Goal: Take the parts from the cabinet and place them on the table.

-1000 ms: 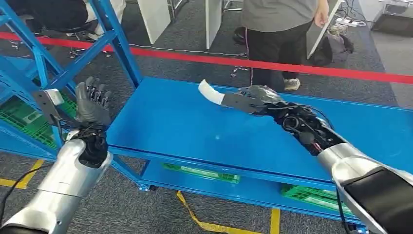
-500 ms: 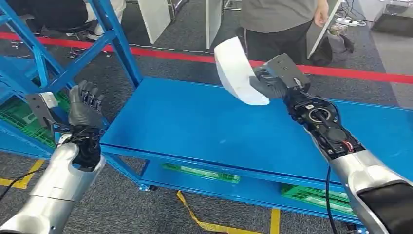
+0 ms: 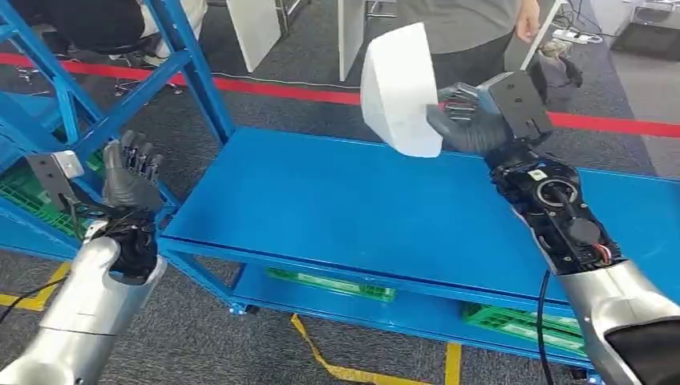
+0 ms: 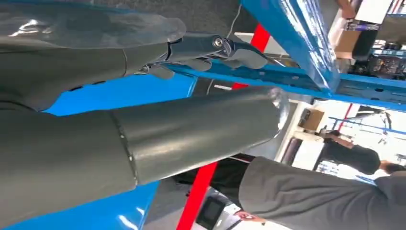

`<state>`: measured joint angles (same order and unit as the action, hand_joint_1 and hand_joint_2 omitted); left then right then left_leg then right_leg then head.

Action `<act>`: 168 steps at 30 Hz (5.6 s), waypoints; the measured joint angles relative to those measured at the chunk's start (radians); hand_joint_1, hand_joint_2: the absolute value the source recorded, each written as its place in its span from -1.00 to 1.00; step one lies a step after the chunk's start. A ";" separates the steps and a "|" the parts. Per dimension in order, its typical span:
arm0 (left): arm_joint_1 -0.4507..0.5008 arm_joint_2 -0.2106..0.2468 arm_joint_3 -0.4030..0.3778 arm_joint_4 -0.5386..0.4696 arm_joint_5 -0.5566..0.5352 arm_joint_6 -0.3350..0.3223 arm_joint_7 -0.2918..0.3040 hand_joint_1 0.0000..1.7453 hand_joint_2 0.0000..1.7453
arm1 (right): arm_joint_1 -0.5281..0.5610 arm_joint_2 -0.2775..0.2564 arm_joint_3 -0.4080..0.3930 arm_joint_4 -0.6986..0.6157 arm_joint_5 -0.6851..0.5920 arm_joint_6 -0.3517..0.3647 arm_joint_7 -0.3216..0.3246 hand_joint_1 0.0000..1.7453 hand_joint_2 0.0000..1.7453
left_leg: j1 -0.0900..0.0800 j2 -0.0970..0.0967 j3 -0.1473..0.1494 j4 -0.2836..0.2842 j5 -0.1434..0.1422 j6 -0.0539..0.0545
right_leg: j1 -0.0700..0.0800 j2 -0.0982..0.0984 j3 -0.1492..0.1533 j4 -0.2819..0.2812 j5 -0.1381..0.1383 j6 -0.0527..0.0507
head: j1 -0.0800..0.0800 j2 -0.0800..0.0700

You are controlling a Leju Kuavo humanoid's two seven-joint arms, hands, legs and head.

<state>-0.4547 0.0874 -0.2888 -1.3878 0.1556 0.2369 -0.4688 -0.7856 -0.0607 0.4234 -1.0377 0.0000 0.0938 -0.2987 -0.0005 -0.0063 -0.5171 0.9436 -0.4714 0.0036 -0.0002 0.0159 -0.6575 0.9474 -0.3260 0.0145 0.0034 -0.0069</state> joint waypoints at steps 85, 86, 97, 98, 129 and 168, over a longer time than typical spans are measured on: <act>0.032 0.008 0.000 -0.073 -0.027 -0.018 0.004 -1.00 1.00 | 0.220 -0.066 -0.027 -0.482 0.027 -0.084 0.086 1.00 1.00 | 0.041 -0.013 -0.045 0.085 -0.036 -0.065 | -0.044 0.017 0.029 0.051 -0.078 0.011 | -0.003 0.000; 0.028 0.008 0.000 -0.073 -0.027 -0.018 0.004 -1.00 1.00 | 0.220 -0.066 -0.027 -0.483 0.027 -0.084 0.087 1.00 1.00 | 0.038 -0.001 -0.100 0.177 -0.070 -0.066 | -0.039 0.004 0.031 0.051 -0.081 0.007 | -0.011 0.000; 0.019 0.009 -0.002 -0.074 -0.027 -0.027 0.004 -1.00 1.00 | 0.220 -0.066 -0.027 -0.484 0.026 -0.078 0.091 1.00 1.00 | -0.030 0.067 -0.097 0.026 0.056 0.025 | 0.001 -0.120 0.062 0.041 -0.102 -0.007 | -0.048 0.000; 0.018 0.009 -0.002 -0.074 -0.027 -0.027 0.004 -1.00 1.00 | 0.219 -0.066 -0.027 -0.484 0.026 -0.074 0.091 1.00 1.00 | -0.027 0.055 -0.088 0.013 0.063 0.029 | 0.004 -0.131 0.069 0.037 -0.103 -0.003 | -0.051 0.000; 0.011 0.008 -0.002 -0.070 -0.021 -0.022 0.005 -1.00 1.00 | 0.225 -0.076 -0.027 -0.492 0.023 -0.067 0.097 1.00 1.00 | -0.010 0.032 -0.128 0.009 0.115 -0.001 | -0.005 -0.150 0.136 0.022 -0.157 0.012 | -0.066 0.000; 0.049 0.006 -0.004 -0.121 -0.010 0.018 0.003 -1.00 1.00 | 0.338 -0.082 0.067 -0.759 0.033 -0.074 0.122 1.00 1.00 | 0.003 -0.075 -0.091 -0.002 0.104 0.016 | -0.017 -0.015 -0.015 0.276 -0.214 0.014 | -0.011 0.000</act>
<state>-0.4053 0.0935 -0.2926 -1.5091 0.1453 0.2544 -0.4662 -0.4477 -0.1431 0.4906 -1.7971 0.0328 0.0195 -0.1770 0.0027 -0.0809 -0.6085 0.9420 -0.3670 0.0192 -0.0169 0.0006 -0.6728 1.2232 -0.5398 0.0288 -0.0080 -0.0072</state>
